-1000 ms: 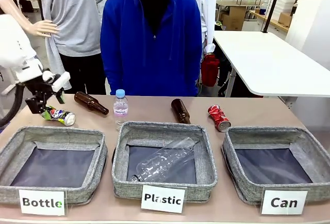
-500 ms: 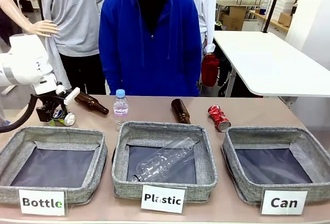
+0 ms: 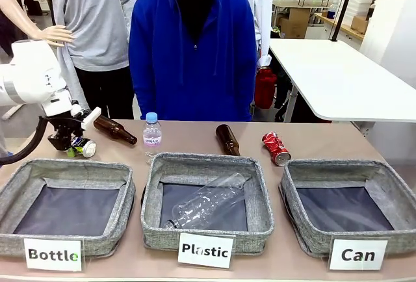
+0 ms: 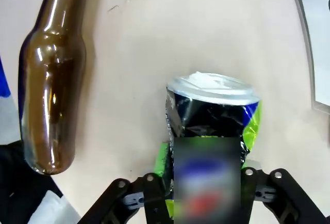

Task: Sort the can waste into the basket.
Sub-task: Pick up the can waste from the table and place it in the right Fabric basket.

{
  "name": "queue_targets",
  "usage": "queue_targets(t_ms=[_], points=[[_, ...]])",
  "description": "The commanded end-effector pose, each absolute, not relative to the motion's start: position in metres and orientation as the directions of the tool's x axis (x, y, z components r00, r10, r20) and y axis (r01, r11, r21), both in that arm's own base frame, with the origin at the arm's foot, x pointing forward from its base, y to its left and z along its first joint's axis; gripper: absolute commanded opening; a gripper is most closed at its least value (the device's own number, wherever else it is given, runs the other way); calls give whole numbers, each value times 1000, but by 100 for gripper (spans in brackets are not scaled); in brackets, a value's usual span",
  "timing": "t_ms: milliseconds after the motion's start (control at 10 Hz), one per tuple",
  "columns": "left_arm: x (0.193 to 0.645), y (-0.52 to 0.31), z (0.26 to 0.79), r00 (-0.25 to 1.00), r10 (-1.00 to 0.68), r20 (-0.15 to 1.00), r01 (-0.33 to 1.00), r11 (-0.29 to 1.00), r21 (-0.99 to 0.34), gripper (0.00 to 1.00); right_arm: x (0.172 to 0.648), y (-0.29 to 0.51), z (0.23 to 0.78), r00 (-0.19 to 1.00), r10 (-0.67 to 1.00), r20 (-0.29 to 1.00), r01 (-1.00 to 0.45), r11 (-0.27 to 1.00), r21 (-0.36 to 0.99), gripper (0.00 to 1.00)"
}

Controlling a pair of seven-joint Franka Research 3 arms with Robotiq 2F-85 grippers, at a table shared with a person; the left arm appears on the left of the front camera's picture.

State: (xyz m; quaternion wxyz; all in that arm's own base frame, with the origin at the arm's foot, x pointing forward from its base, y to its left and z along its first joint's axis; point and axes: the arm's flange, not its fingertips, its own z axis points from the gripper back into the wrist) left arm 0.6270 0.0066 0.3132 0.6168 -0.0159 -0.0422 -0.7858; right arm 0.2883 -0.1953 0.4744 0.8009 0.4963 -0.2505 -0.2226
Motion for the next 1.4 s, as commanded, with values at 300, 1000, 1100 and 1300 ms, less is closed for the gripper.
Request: queue_targets(t_ms=[300, 1000, 1100, 1300], points=[[604, 14, 343, -176, -981, 83, 983, -171, 65, 0, 291, -196, 476, 770, -608, 192, 84, 395, 915, 100], [407, 27, 500, -22, -952, 305, 980, 39, 194, 0, 291, -196, 476, 770, -608, 192, 84, 395, 915, 100], [389, 22, 492, -98, -952, 291, 975, -33, 220, 0, 291, -196, 476, 770, -608, 192, 84, 395, 915, 100], [434, 37, 520, -49, -940, 339, 993, -11, 114, 0, 291, -196, 476, 770, -608, 192, 84, 395, 915, 100]])
